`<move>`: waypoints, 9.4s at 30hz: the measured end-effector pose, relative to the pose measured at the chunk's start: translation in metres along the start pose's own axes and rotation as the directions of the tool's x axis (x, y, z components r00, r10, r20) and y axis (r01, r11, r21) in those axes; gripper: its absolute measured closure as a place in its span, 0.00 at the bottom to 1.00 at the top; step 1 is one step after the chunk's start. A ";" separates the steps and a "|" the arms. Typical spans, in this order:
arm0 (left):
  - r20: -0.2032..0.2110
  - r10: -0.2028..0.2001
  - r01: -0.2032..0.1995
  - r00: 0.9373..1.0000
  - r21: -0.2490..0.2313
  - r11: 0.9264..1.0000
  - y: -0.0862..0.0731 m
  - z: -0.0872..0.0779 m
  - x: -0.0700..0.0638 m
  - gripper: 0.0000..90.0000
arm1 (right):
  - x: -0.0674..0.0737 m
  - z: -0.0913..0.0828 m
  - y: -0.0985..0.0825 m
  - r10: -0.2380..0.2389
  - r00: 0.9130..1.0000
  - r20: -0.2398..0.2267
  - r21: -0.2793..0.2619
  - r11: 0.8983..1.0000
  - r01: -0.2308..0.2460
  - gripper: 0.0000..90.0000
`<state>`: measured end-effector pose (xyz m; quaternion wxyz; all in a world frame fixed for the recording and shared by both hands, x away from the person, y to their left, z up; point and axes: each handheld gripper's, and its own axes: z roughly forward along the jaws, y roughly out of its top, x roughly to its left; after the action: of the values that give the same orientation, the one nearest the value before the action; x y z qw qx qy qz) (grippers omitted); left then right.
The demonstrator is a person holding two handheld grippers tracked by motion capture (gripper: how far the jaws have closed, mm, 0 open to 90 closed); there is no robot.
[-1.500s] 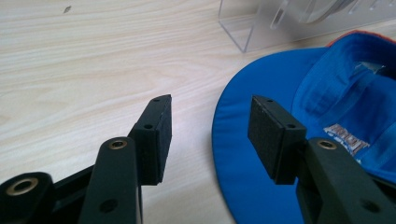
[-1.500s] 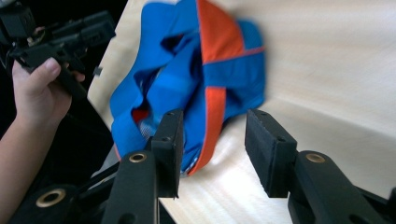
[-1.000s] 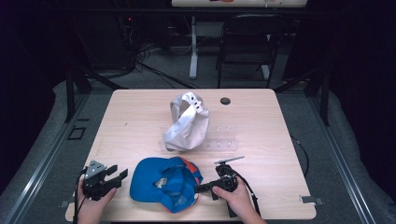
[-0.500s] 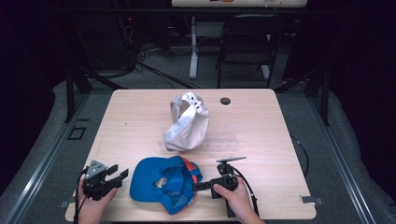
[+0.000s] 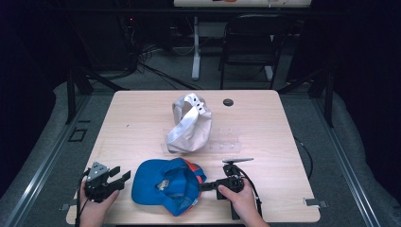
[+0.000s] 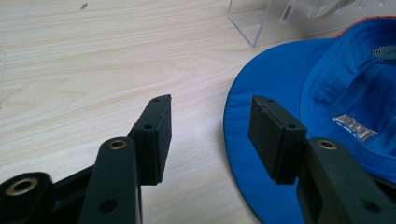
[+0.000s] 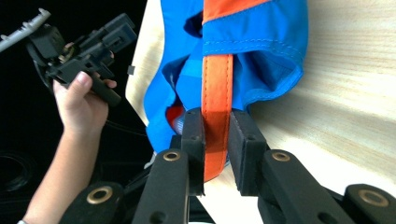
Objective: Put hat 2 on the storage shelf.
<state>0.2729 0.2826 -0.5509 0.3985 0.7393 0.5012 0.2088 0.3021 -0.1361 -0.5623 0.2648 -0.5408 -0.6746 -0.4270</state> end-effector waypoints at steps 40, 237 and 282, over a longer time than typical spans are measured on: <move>0.085 0.072 -0.071 0.994 -0.013 0.997 0.028 0.036 -0.016 0.56 | 0.041 -0.093 0.027 0.130 0.979 -0.157 -0.035 0.990 -0.137 0.87; 0.087 0.061 -0.063 0.994 0.017 0.998 0.021 0.045 -0.014 0.50 | 0.013 -0.144 0.020 -0.074 0.919 0.386 -0.327 0.921 0.211 0.45; 0.110 0.071 -0.075 0.991 0.038 0.996 0.019 0.051 -0.019 0.50 | -0.048 -0.105 -0.037 -0.110 0.885 0.453 -0.401 0.861 0.312 0.46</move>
<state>0.3123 0.2424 -0.5648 0.4014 0.7755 0.4558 0.1723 0.2695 -0.2526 -0.5607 -0.0705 -0.5869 -0.6499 -0.4776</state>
